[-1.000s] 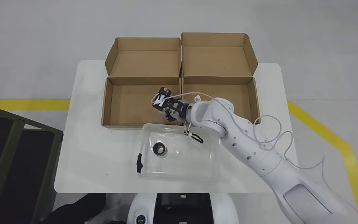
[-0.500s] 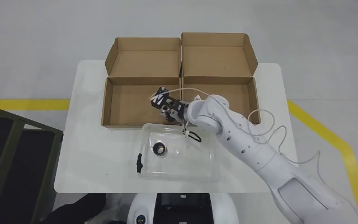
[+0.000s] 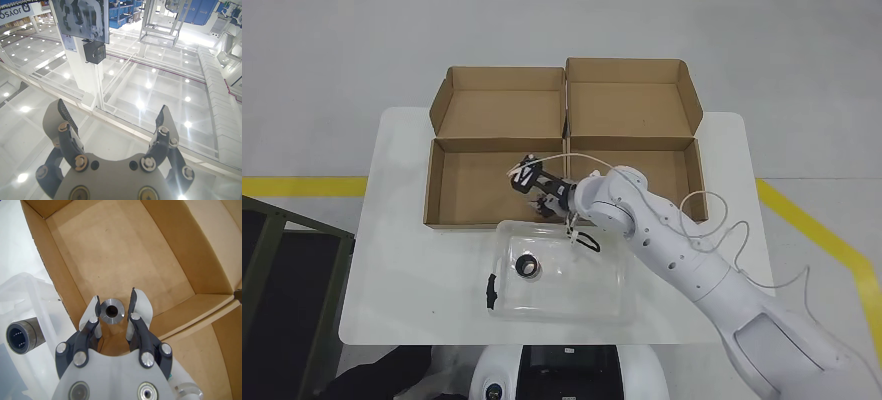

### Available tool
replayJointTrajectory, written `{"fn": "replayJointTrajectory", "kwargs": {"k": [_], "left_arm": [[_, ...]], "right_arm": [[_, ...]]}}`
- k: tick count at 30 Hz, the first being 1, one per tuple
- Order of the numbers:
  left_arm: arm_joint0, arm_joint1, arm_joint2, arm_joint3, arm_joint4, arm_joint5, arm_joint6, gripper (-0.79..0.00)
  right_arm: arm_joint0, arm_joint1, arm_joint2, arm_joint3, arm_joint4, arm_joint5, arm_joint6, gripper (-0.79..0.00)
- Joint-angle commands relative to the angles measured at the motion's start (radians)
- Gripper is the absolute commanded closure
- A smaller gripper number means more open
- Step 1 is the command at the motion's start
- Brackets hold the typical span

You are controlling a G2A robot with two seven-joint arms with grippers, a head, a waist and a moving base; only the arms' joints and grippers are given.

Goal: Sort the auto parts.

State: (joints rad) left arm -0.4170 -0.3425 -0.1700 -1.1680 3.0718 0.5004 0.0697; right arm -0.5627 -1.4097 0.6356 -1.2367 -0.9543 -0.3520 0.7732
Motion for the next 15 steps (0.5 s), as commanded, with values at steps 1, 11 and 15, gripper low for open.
{"fn": "replayJointTrajectory", "kwargs": {"k": [1, 11, 15], "left_arm": [[0.000, 0.000, 0.000, 0.000, 0.000, 0.000, 0.000, -0.785], [0.000, 0.000, 0.000, 0.000, 0.000, 0.000, 0.000, -0.785], [0.000, 0.000, 0.000, 0.000, 0.000, 0.000, 0.000, -0.785]], "right_arm": [[-0.002, -0.001, 0.003, -0.006, 0.000, -0.002, -0.001, -0.283], [-0.067, 0.026, 0.081, -0.185, -0.047, -0.012, 0.005, -0.302], [-0.127, 0.045, 0.116, -0.315, -0.081, -0.028, 0.024, -0.320]]}}
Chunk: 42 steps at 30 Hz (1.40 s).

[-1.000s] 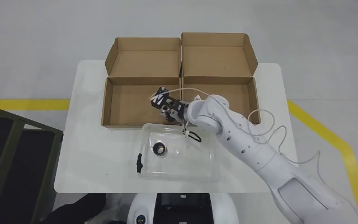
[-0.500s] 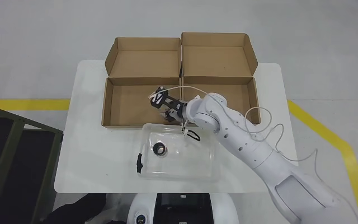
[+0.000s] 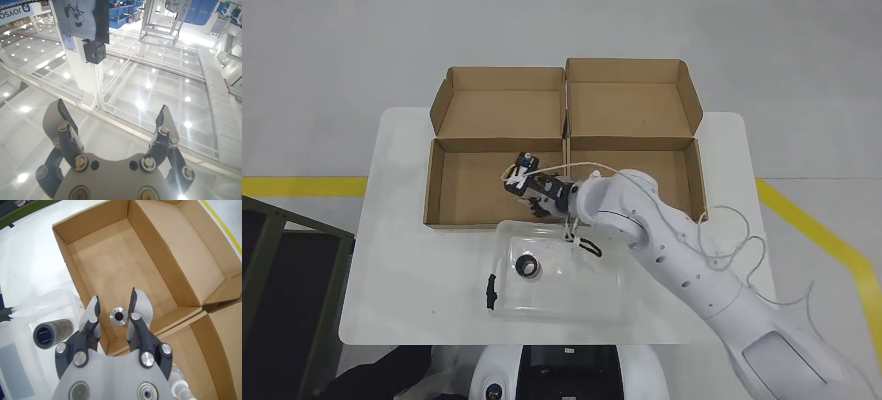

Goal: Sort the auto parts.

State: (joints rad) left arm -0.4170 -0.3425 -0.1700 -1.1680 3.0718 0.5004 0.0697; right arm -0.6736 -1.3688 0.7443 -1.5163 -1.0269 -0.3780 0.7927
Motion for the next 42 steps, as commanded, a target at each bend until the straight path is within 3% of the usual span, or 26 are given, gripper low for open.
{"fn": "replayJointTrajectory", "kwargs": {"k": [1, 8, 21, 30, 42], "left_arm": [[0.000, 0.000, 0.000, 0.000, 0.000, 0.000, 0.000, -0.785], [0.000, 0.000, 0.000, 0.000, 0.000, 0.000, 0.000, -0.785], [0.000, 0.000, 0.000, 0.000, 0.000, 0.000, 0.000, -0.785], [0.000, 0.000, 0.000, 0.000, 0.000, 0.000, 0.000, -0.785], [0.000, 0.000, 0.000, 0.000, 0.000, 0.000, 0.000, -0.785]], "right_arm": [[-0.033, 0.009, 0.015, -0.065, -0.015, -0.009, 0.007, -0.326], [-0.145, 0.039, 0.039, -0.251, -0.079, -0.094, 0.037, -0.339], [-0.328, 0.078, 0.046, -0.394, -0.205, -0.198, 0.000, -0.369], [-0.380, 0.090, 0.044, -0.364, -0.280, -0.234, -0.066, -0.388], [-0.359, 0.088, 0.022, -0.277, -0.330, -0.269, -0.122, -0.508]]}}
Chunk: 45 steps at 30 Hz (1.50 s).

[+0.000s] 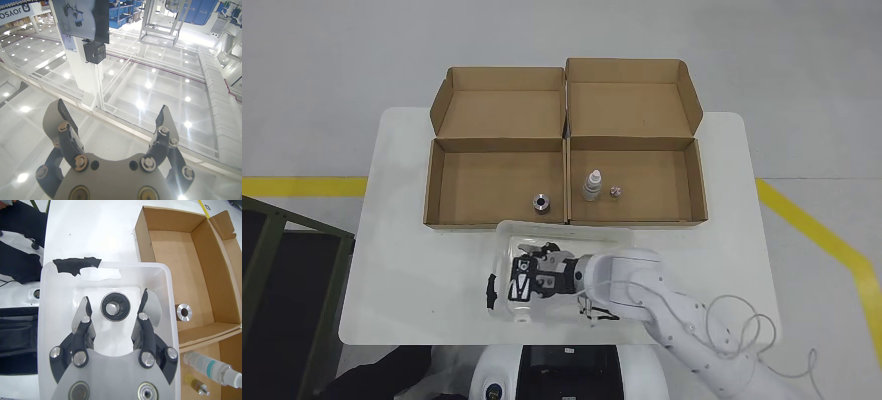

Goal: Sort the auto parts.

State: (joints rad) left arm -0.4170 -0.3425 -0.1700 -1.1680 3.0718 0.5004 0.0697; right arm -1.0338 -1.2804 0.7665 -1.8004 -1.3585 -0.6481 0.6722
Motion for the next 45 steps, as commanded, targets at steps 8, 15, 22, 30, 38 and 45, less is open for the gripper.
{"fn": "replayJointTrajectory", "kwargs": {"k": [8, 15, 22, 30, 38, 45], "left_arm": [[0.000, 0.000, 0.000, 0.000, 0.000, 0.000, 0.000, -0.785], [0.000, 0.000, 0.000, 0.000, 0.000, 0.000, 0.000, -0.785], [0.000, 0.000, 0.000, 0.000, 0.000, 0.000, 0.000, -0.785], [0.000, 0.000, 0.000, 0.000, 0.000, 0.000, 0.000, -0.785], [0.000, 0.000, 0.000, 0.000, 0.000, 0.000, 0.000, -0.785], [0.000, 0.000, 0.000, 0.000, 0.000, 0.000, 0.000, -0.785]], "right_arm": [[0.025, -0.009, -0.020, 0.065, 0.001, -0.001, -0.025, -0.548], [0.049, -0.019, -0.046, 0.129, -0.006, -0.001, -0.049, -0.594], [0.073, -0.030, -0.057, 0.187, 0.020, -0.003, -0.069, -0.539], [0.104, -0.044, -0.075, 0.258, 0.057, -0.010, -0.069, -0.391], [0.108, -0.047, -0.071, 0.262, 0.092, -0.042, -0.090, -0.329], [0.103, -0.045, -0.061, 0.262, 0.112, -0.062, -0.118, -0.077]]}}
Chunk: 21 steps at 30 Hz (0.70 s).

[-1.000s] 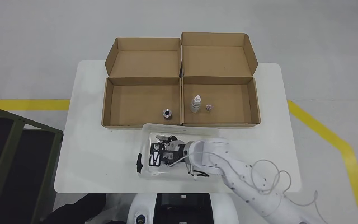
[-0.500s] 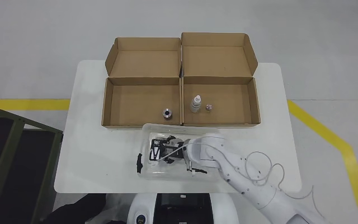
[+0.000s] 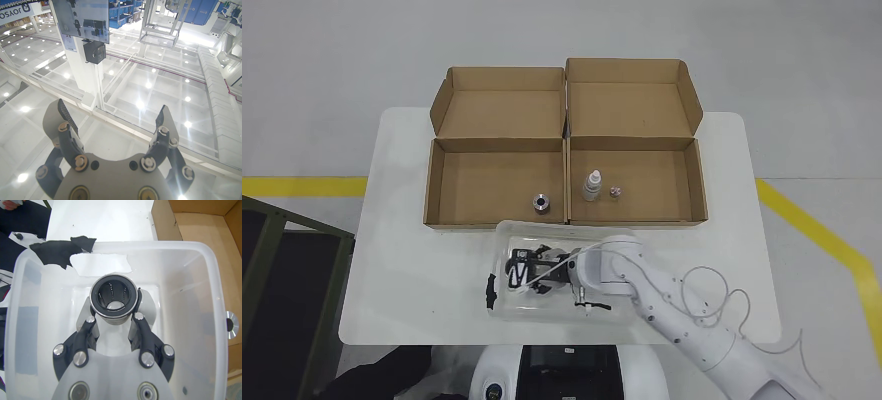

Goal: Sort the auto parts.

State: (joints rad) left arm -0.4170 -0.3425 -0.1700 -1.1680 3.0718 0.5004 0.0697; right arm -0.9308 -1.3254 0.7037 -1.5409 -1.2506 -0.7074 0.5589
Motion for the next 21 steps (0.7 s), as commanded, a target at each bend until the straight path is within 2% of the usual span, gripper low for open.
{"fn": "replayJointTrajectory", "kwargs": {"k": [1, 2, 9, 21], "left_arm": [[0.000, 0.000, 0.000, 0.000, 0.000, 0.000, 0.000, -0.785], [0.000, 0.000, 0.000, 0.000, 0.000, 0.000, 0.000, -0.785], [0.000, 0.000, 0.000, 0.000, 0.000, 0.000, 0.000, -0.785], [0.000, 0.000, 0.000, 0.000, 0.000, 0.000, 0.000, -0.785]], "right_arm": [[0.000, 0.000, 0.002, 0.003, 0.004, -0.003, -0.007, -0.034], [-0.001, 0.000, 0.004, 0.004, 0.009, -0.004, -0.014, 0.000], [-0.015, 0.009, 0.037, 0.000, 0.027, -0.011, -0.026, 0.000], [-0.087, 0.044, 0.130, -0.112, 0.091, -0.087, -0.046, 0.000]]}}
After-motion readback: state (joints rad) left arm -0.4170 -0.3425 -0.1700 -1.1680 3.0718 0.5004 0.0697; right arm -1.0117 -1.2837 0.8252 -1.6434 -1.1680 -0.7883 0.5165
